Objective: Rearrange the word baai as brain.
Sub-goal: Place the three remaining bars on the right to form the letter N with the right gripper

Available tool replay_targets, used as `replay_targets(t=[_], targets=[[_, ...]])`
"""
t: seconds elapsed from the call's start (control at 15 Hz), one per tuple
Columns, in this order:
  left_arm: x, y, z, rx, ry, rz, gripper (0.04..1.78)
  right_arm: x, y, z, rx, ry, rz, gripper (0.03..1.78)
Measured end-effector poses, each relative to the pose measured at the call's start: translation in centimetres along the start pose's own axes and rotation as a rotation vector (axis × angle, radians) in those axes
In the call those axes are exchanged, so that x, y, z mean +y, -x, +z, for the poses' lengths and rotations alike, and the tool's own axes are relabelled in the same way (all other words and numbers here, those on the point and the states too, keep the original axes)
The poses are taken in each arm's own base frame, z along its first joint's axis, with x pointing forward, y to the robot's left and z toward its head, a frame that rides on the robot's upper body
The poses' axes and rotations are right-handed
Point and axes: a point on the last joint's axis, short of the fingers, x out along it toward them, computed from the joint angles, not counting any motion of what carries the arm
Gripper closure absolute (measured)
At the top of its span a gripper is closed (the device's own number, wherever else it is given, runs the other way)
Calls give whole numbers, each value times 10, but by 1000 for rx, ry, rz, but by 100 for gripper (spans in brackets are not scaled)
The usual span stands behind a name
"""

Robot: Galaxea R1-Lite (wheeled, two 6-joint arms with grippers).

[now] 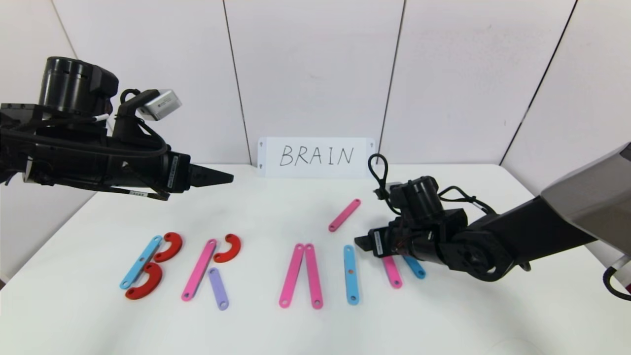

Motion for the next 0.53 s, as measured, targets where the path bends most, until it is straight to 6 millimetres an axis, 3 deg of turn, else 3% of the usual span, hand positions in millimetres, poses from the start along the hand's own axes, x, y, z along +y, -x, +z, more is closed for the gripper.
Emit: replay_targets(t=[0.53], targets=[[0,0,0,1,0,0,8,1,0,0,-1,-2,-40,8]])
